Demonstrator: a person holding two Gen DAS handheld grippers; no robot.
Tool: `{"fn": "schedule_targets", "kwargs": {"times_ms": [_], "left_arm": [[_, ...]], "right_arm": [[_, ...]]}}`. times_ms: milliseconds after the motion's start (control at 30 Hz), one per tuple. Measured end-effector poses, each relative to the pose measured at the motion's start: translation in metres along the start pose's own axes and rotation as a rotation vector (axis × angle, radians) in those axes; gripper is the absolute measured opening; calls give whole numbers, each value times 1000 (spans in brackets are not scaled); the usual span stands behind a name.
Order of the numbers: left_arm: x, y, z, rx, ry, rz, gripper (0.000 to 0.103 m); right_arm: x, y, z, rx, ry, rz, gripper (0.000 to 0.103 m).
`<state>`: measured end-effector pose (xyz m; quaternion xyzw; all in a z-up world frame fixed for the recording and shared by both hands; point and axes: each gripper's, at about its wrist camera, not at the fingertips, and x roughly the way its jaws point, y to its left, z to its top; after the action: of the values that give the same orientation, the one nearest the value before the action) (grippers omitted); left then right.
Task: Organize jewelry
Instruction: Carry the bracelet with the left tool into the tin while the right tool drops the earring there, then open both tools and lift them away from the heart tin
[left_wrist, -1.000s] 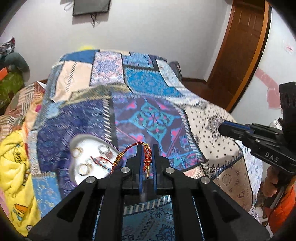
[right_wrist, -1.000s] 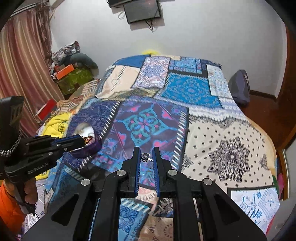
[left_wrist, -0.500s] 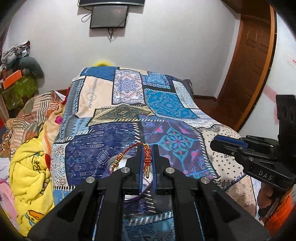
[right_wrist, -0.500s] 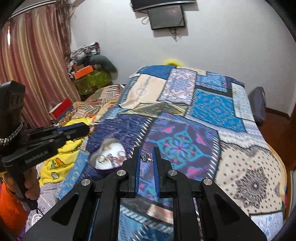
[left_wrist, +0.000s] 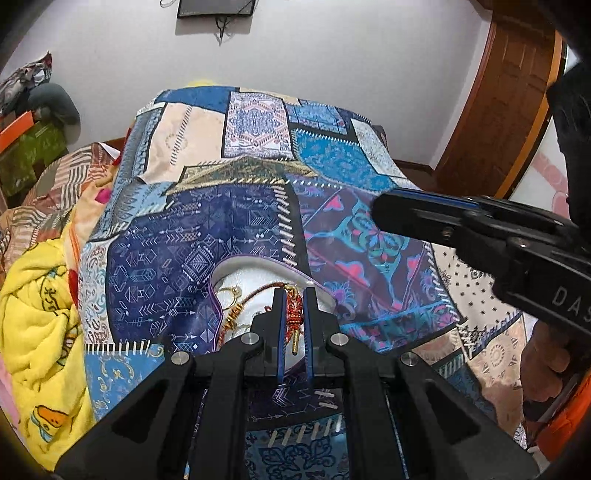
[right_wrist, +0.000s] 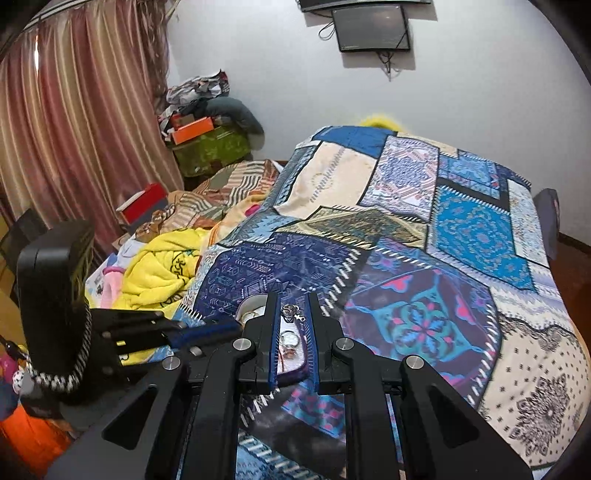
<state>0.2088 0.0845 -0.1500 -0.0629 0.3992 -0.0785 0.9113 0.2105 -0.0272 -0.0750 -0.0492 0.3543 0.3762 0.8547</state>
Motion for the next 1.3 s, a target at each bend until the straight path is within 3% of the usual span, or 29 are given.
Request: {"fn": "schedule_targets", "kwargs": {"times_ms": [500, 700, 867, 1033, 1167, 1300], "left_arm": [[-16, 27, -4, -25, -45, -20, 9], [-17, 27, -10, -13, -42, -30, 20], [-10, 20, -16, 11, -16, -27, 21], [-13, 19, -18, 8, -24, -17, 35], [-18, 19, -16, 6, -31, -3, 36], [-27, 19, -13, -5, -45, 17, 36]], "right_arm": [[45, 15, 1, -5, 71, 51, 11], [56, 18, 1, -5, 95, 55, 11], [62, 19, 0, -7, 131, 72, 12], [62, 18, 1, -2, 143, 83, 12], [52, 15, 3, 14, 129, 100, 23], [36, 14, 8, 17, 93, 85, 24]]}}
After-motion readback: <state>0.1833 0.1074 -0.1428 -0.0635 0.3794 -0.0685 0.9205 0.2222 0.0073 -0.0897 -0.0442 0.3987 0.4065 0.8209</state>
